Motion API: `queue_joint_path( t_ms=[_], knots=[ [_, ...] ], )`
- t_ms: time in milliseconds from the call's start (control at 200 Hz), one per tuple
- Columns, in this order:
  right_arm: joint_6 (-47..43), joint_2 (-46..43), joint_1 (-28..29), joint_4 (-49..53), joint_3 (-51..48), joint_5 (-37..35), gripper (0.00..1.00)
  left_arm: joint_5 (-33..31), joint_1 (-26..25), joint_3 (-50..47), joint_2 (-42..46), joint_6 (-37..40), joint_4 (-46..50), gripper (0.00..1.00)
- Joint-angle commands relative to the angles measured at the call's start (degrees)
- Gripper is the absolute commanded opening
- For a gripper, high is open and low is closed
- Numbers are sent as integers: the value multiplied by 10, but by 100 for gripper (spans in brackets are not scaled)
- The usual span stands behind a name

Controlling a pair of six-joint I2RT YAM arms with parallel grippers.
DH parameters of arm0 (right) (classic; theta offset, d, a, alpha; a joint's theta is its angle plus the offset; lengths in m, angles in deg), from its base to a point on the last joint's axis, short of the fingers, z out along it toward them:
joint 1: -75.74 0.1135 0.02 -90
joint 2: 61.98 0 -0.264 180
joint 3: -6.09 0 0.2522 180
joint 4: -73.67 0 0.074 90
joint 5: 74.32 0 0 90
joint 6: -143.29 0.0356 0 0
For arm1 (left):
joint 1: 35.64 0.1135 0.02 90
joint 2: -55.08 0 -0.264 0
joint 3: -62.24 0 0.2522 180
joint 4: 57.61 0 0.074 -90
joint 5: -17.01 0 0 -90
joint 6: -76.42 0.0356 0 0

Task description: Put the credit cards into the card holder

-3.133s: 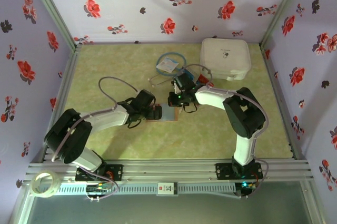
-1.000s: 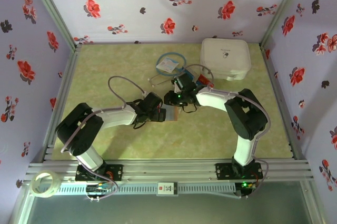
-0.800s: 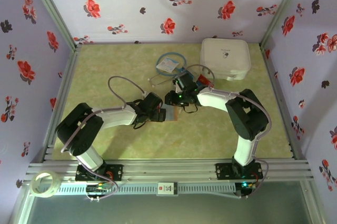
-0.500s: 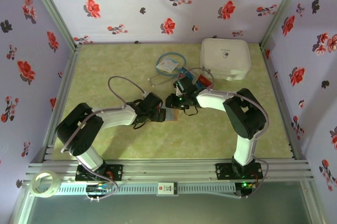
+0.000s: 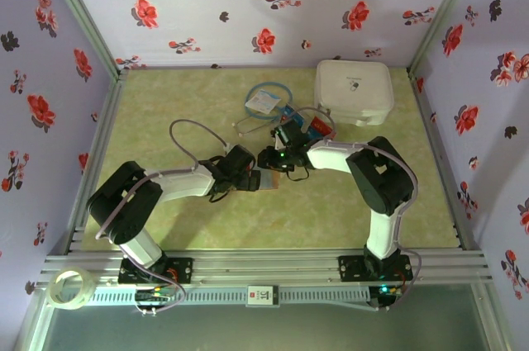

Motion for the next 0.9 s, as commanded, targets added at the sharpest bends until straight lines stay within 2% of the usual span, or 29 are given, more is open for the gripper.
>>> queue_joint_path(
  t_ms=[0,510,895],
  knots=[
    [20,10,4,-19,-6,23,35,-15,-4,-11,-5,-1,0,100],
    [57,-9,1,-60,-18,48,34,-26,-4,-12,32,8,13,100],
    [53,-79,-4,-38,-63,-8,34,-26,-4,-17,42,12,19,100]
  ],
)
